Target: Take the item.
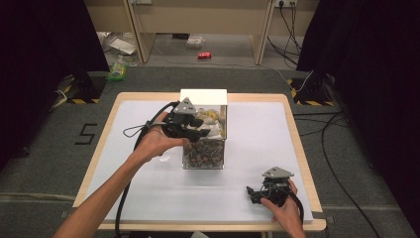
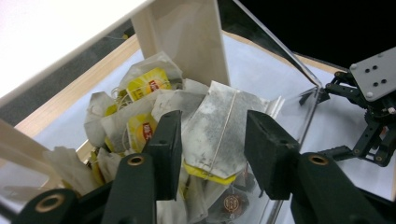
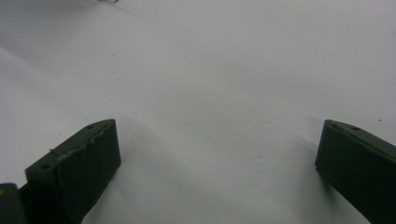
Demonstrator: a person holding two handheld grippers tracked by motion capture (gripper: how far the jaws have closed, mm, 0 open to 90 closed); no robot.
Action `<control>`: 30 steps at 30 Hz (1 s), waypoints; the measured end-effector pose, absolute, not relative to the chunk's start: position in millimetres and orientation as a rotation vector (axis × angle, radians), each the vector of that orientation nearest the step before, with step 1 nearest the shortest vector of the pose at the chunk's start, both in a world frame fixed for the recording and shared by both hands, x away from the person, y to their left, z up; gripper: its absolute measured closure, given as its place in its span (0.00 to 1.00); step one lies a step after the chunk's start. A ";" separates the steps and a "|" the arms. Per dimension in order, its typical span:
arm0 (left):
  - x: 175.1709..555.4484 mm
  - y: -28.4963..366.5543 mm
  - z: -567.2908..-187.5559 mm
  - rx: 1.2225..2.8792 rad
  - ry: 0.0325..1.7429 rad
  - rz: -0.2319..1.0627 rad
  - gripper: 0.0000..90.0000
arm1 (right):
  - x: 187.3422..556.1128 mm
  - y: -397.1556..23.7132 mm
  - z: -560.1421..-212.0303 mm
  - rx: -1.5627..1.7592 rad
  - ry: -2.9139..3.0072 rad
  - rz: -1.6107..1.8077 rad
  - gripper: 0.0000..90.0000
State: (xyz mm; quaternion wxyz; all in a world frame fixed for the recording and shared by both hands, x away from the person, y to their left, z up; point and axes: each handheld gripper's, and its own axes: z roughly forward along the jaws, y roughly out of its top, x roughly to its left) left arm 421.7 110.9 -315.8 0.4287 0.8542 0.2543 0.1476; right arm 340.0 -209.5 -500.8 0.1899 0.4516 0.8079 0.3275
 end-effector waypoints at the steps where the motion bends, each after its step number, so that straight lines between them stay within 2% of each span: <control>1: 420.9 110.2 -315.9 2.136 0.627 0.376 0.64 | 340.0 -209.5 -500.8 1.269 2.271 0.920 0.01; 12: 419.5 110.8 -318.6 2.135 0.672 0.337 0.71 | 340.0 -209.5 -500.9 1.269 2.270 0.920 0.01; 16: 418.0 110.4 -320.5 2.137 0.681 0.335 0.81 | 339.9 -209.5 -500.9 1.268 2.270 0.920 0.01; 17: 417.7 110.4 -320.6 2.135 0.681 0.337 0.87 | 340.0 -209.5 -500.8 1.270 2.270 0.920 0.01; 18: 417.5 110.7 -320.6 2.131 0.679 0.334 0.87 | 340.0 -209.5 -500.8 1.270 2.270 0.920 0.01; 20: 416.7 110.8 -321.0 2.128 0.675 0.335 0.95 | 340.0 -209.5 -500.9 1.268 2.270 0.920 0.01; 23: 416.0 109.5 -321.4 2.133 0.670 0.345 0.99 | 340.0 -209.4 -500.8 1.269 2.270 0.920 0.01; 30: 415.8 107.9 -317.5 2.120 0.660 0.372 0.99 | 340.0 -209.5 -500.8 1.270 2.270 0.920 0.01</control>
